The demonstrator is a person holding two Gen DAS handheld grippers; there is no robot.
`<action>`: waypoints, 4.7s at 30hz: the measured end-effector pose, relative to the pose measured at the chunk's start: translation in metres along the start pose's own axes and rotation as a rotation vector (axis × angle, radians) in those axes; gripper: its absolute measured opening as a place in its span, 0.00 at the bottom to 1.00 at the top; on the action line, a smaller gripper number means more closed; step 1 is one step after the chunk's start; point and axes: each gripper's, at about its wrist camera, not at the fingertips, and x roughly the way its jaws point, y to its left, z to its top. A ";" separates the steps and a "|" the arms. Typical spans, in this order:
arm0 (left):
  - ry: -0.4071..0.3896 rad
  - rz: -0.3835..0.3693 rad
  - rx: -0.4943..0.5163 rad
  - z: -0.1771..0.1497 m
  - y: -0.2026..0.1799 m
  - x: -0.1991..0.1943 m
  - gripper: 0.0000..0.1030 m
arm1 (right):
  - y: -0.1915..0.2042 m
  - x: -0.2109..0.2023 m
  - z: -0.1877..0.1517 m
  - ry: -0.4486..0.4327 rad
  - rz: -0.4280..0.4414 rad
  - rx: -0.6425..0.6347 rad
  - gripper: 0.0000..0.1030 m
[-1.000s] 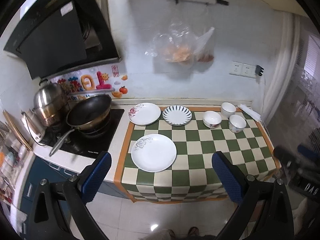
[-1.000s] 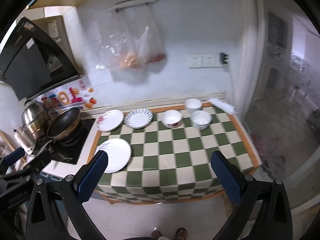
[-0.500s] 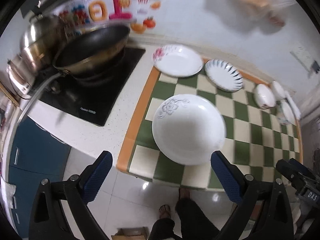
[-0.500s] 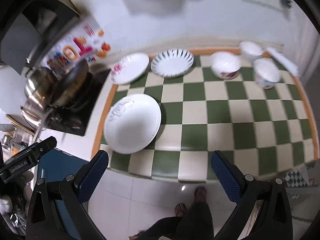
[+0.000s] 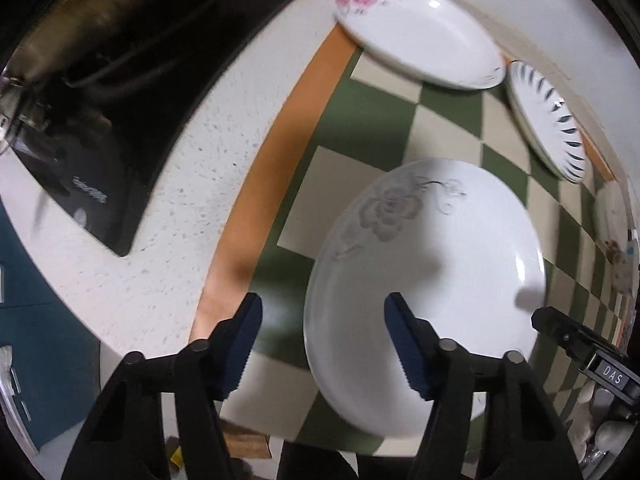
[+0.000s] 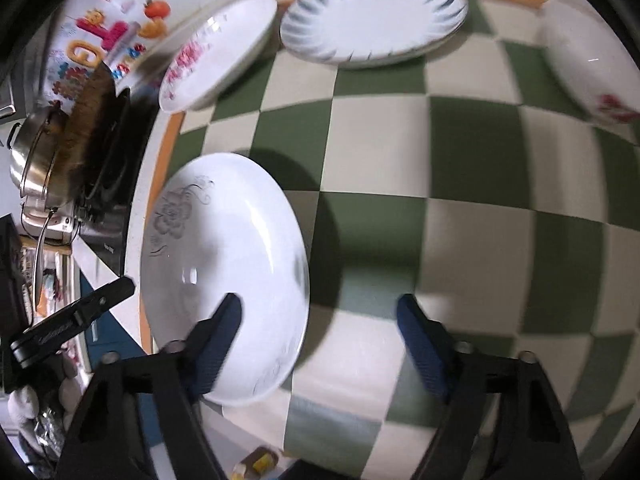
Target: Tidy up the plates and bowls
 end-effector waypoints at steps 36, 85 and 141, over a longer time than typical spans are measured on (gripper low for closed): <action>0.053 -0.126 0.246 -0.036 -0.141 -0.009 0.29 | -0.105 -0.065 -0.016 -0.060 0.055 0.102 0.15; -0.140 -0.052 -0.125 0.187 -0.001 -0.007 0.41 | 0.053 -0.041 0.217 -0.168 0.035 -0.087 0.48; -0.118 -0.236 0.242 0.030 -0.128 -0.080 0.22 | -0.066 -0.170 0.033 -0.277 0.085 0.086 0.13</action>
